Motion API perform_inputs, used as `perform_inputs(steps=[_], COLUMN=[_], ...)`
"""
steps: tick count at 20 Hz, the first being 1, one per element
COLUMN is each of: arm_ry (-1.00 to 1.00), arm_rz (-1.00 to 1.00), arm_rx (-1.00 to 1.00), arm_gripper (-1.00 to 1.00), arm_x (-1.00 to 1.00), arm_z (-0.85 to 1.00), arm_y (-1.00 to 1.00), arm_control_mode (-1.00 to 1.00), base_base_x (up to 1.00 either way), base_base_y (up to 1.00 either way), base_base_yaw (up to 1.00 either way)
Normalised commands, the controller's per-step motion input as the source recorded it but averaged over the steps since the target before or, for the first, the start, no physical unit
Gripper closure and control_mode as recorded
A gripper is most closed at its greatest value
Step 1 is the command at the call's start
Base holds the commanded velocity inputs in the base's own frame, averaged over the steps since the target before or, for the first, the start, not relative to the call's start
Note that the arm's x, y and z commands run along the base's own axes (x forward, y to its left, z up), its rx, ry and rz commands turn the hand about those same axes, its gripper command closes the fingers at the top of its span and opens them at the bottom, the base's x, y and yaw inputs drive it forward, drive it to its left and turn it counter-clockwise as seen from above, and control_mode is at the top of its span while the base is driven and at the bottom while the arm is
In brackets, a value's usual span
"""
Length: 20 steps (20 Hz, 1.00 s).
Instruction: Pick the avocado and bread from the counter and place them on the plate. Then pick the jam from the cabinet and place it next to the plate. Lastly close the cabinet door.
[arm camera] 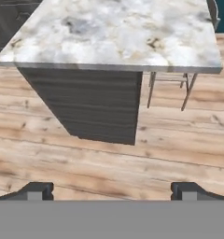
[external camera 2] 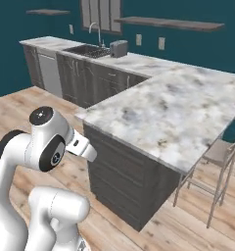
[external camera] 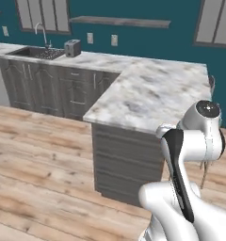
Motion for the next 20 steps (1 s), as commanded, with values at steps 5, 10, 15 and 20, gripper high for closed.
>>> perform_inputs(steps=[5, 10, 15, 20], arm_ry=[0.00, 0.00, 0.00, 0.00], arm_rz=[0.00, 0.00, 0.00, 0.00], arm_rx=[0.00, 0.00, 0.00, 0.00], arm_gripper=[-1.00, -1.00, -1.00, -1.00], arm_x=[0.00, 0.00, 0.00, 0.00], arm_z=[0.00, 0.00, 0.00, 0.00], arm_y=[0.00, 0.00, 0.00, 0.00], arm_control_mode=[1.00, 1.00, 1.00, 1.00], base_base_x=[0.00, 0.00, 0.00, 0.00], base_base_y=[0.00, 0.00, 0.00, 0.00], base_base_yaw=[0.50, 0.50, 0.50, 0.50])
